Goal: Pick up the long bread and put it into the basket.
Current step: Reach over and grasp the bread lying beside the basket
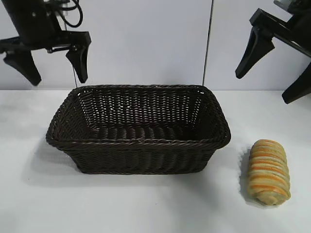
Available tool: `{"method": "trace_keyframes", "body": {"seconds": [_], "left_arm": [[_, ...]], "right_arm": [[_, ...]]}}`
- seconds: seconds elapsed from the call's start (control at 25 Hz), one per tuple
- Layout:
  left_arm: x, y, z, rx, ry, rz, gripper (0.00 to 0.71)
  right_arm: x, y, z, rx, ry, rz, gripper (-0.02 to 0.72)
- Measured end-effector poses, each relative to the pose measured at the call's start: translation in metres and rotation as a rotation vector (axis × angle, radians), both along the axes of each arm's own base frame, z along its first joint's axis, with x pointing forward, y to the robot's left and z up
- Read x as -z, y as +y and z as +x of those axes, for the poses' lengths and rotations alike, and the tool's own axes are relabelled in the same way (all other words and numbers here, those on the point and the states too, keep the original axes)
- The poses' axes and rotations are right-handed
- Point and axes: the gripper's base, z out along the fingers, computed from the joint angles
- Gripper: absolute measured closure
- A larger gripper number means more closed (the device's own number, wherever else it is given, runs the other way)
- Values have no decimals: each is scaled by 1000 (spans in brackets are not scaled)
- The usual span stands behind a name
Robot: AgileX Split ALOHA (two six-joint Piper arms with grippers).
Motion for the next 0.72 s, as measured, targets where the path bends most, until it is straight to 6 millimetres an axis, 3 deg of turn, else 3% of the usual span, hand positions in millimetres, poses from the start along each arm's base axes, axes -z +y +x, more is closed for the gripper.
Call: {"method": "trace_keyframes", "body": {"seconds": [0.24, 0.52, 0.72], "left_arm": [[-12, 86, -3, -147, -5, 25, 16], [-41, 183, -32, -369, -72, 4, 16], [-61, 210, -52, -417, -132, -55, 16]], "right_arm": [[0, 0, 0, 0, 0, 0, 53], [0, 0, 0, -3, -3, -2, 53], [0, 0, 0, -6, -5, -4, 53]]}}
